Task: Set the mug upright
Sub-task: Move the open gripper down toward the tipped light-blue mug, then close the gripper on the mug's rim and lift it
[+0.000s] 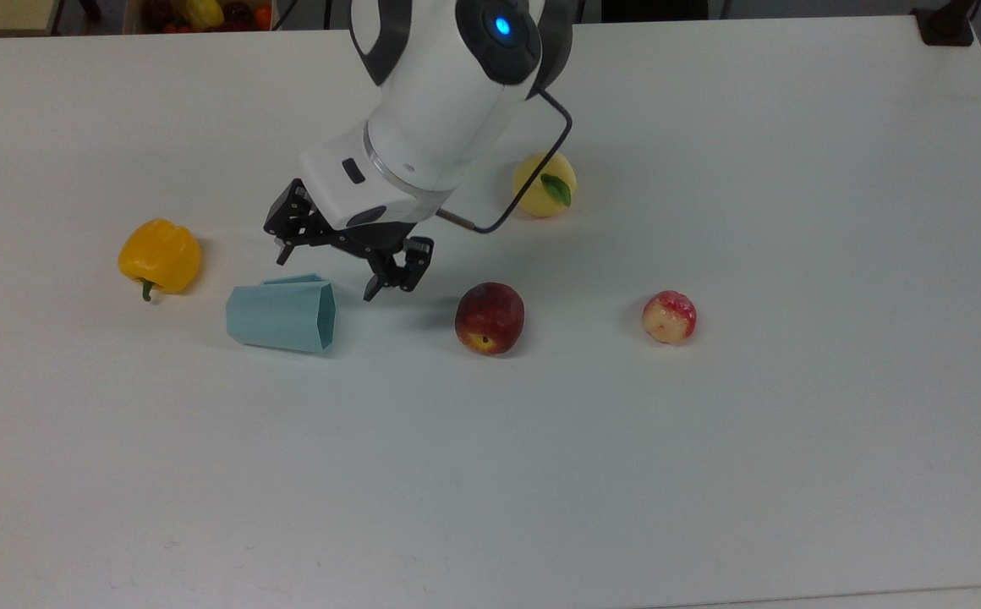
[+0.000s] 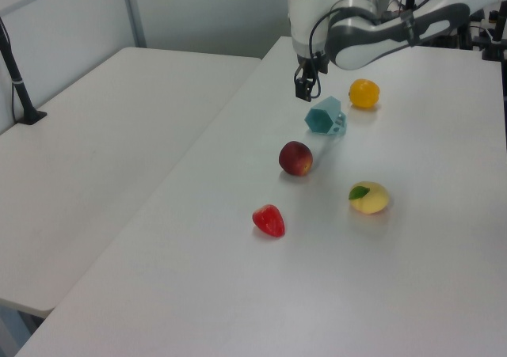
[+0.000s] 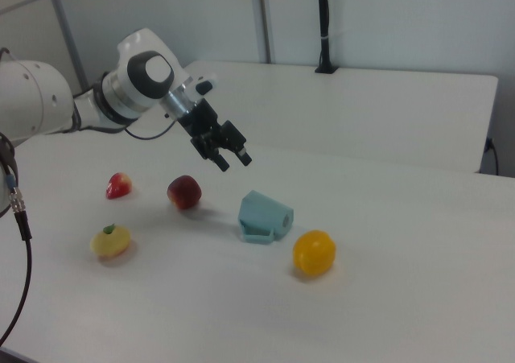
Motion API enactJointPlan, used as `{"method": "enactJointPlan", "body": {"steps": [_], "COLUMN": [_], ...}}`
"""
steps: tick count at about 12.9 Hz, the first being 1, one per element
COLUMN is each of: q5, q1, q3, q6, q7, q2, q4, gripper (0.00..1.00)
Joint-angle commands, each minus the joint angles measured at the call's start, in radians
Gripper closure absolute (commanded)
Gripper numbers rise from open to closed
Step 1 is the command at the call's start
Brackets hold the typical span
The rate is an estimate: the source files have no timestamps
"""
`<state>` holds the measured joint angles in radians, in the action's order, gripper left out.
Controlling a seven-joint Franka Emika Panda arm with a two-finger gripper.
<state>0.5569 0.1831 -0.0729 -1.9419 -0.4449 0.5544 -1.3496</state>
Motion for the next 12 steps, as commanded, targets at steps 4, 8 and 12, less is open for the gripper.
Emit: {"method": "enactJointPlan", "body": {"steps": [4, 8, 12], "q5": [0.213, 0.296, 0.369], "q1": [0.03, 0.019, 0.006], "q3": [-0.005, -0.01, -0.015], "q6": [-0.071, -0.06, -0.048], "q7": [-0.221, -0.221, -0.221], "q2": [0.087, 0.096, 0.096], "q4": [-0.083, -0.124, -0.173], "gripper": [0.0, 0.0, 0.03]}}
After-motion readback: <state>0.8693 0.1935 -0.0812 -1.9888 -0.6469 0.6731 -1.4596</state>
